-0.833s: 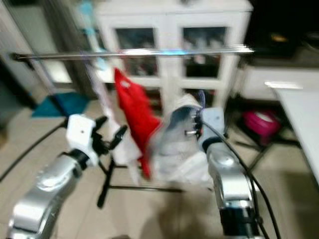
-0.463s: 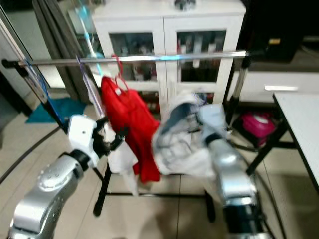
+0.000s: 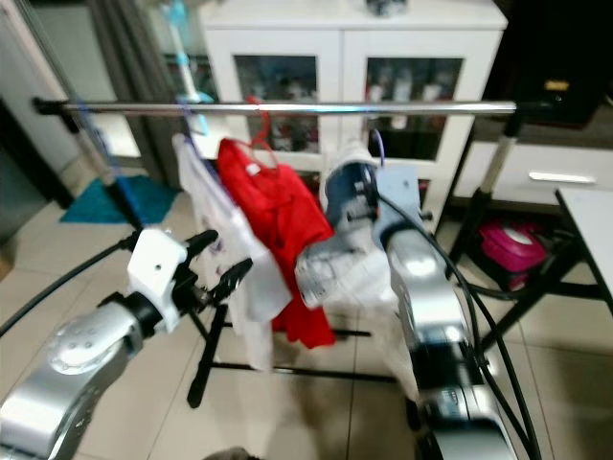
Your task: Hang hanger
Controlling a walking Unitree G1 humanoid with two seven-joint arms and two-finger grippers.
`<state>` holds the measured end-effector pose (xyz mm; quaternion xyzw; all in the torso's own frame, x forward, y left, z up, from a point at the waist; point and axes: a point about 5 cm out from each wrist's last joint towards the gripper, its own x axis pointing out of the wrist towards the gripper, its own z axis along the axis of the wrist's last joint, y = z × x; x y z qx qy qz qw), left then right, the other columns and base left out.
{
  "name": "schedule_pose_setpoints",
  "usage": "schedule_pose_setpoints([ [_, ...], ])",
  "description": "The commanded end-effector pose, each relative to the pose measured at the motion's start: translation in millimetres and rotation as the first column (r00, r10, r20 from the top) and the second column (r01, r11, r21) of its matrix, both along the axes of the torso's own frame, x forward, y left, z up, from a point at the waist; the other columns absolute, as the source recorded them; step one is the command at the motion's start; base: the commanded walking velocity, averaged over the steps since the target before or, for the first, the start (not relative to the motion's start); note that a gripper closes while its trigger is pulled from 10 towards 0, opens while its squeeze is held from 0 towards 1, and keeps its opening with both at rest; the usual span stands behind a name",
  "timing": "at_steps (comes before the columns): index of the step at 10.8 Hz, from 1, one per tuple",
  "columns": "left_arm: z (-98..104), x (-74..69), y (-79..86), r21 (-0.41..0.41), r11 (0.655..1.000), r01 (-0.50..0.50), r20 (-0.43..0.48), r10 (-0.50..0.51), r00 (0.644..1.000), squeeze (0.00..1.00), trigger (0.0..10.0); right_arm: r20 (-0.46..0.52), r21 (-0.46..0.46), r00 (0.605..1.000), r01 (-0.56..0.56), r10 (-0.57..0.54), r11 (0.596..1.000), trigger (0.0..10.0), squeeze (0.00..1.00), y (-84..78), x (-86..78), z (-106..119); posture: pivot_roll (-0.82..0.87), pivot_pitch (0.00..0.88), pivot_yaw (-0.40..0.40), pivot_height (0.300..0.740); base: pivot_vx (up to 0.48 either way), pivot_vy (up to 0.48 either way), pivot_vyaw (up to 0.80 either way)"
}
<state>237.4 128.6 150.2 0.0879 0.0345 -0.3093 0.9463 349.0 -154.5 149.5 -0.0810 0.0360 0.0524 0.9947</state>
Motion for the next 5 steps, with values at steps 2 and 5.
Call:
schedule_pose_setpoints([
  [2,7.0,-5.0,3.7,0.014,1.0,0.026,0.008,-0.027,1.0,0.0,10.0,0.108,0.044,0.994,0.015,-0.019,0.999,10.0,0.0,4.4,18.7,25.9,0.02,0.033,0.085,0.74,0.0,0.0,0.0],
  [5,28.1,-21.5,-7.3,-0.092,0.979,0.181,0.035,-0.179,0.983,0.0,10.0,0.114,0.047,0.991,0.058,-0.063,0.997,10.0,0.0,8.1,50.9,48.7,0.08,0.08,0.069,0.74,0.0,0.0,0.0],
])
